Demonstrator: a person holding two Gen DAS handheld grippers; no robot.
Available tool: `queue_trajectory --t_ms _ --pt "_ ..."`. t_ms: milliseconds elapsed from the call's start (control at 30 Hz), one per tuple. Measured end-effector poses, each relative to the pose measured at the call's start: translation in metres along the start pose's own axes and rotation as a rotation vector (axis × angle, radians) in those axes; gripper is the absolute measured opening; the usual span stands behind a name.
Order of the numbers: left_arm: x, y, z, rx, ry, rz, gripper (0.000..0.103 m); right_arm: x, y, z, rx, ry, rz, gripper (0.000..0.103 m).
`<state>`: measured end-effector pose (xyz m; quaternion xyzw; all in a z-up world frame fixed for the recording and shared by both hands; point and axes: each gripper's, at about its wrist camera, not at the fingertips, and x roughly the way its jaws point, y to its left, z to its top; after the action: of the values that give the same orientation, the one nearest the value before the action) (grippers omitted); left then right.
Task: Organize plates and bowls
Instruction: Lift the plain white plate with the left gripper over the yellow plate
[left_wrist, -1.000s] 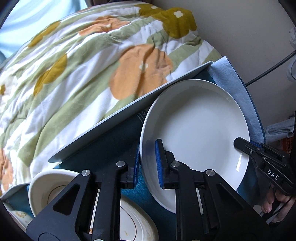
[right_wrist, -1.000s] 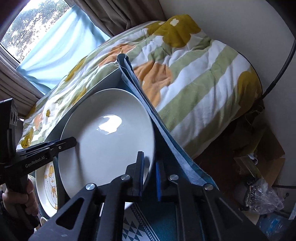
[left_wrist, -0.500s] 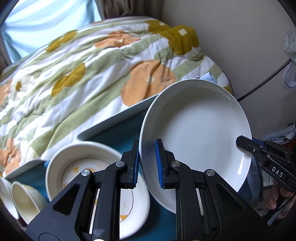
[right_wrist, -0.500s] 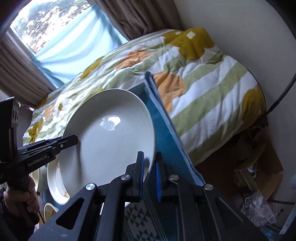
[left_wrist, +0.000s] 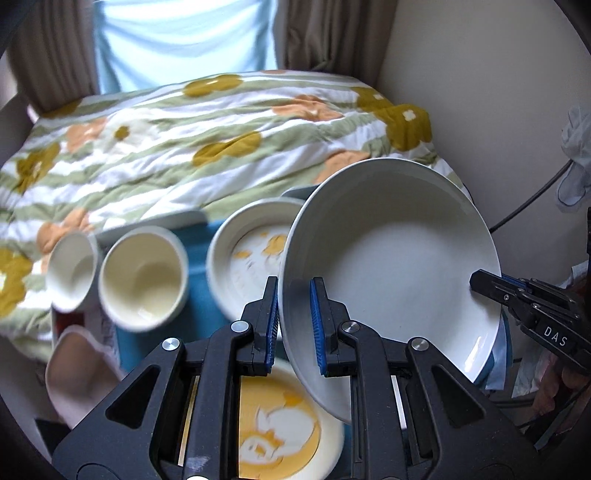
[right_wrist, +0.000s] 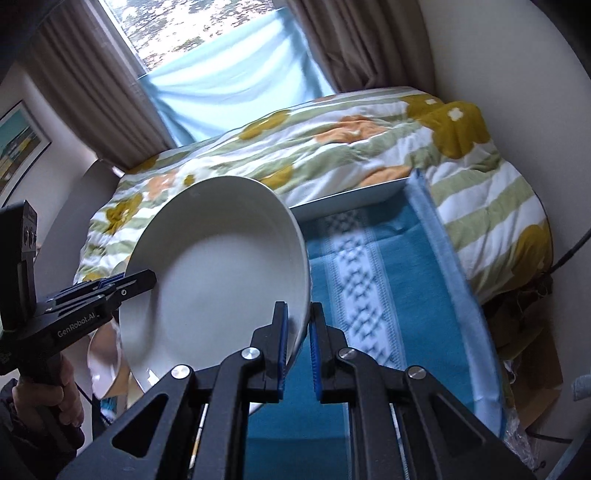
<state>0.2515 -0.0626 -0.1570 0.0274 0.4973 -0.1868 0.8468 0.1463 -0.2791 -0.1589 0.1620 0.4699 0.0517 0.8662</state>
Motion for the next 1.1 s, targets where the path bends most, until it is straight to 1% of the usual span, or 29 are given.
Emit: queue_trajectory --t_ms 200,333,467,567,667,833,1000,1100 --pt "-0.027 0.052 -0.078 -0.101 0.041 0.026 0.014 0.007 0.048 -0.044 -0.071 0.053 0.035 0.01" --pt "-0.03 0.074 -0.127 -0.151 0.08 0.039 0.014 0.017 0.069 -0.079 -0.09 0.102 0.047 0.01" --pt "-0.024 0.089 -0.163 -0.208 0.114 0.049 0.014 0.03 0.082 -0.104 -0.111 0.152 0.049 0.01" --pt "-0.016 0.097 -0.176 -0.25 0.126 0.051 0.014 0.041 0.089 -0.115 -0.139 0.186 0.047 0.01" --pt "-0.008 0.101 -0.182 -0.268 0.126 0.064 0.014 0.052 0.09 -0.116 -0.158 0.204 0.054 0.01" --pt "0.01 0.105 -0.175 -0.278 0.141 0.074 0.015 0.066 0.093 -0.108 -0.198 0.209 0.049 0.01" --pt "0.023 0.102 -0.171 -0.262 0.164 0.124 0.014 0.076 0.091 -0.102 -0.208 0.209 0.059 0.01" --pt "0.029 0.102 -0.172 -0.267 0.177 0.131 0.014 0.078 0.093 -0.101 -0.224 0.205 0.058 0.01"
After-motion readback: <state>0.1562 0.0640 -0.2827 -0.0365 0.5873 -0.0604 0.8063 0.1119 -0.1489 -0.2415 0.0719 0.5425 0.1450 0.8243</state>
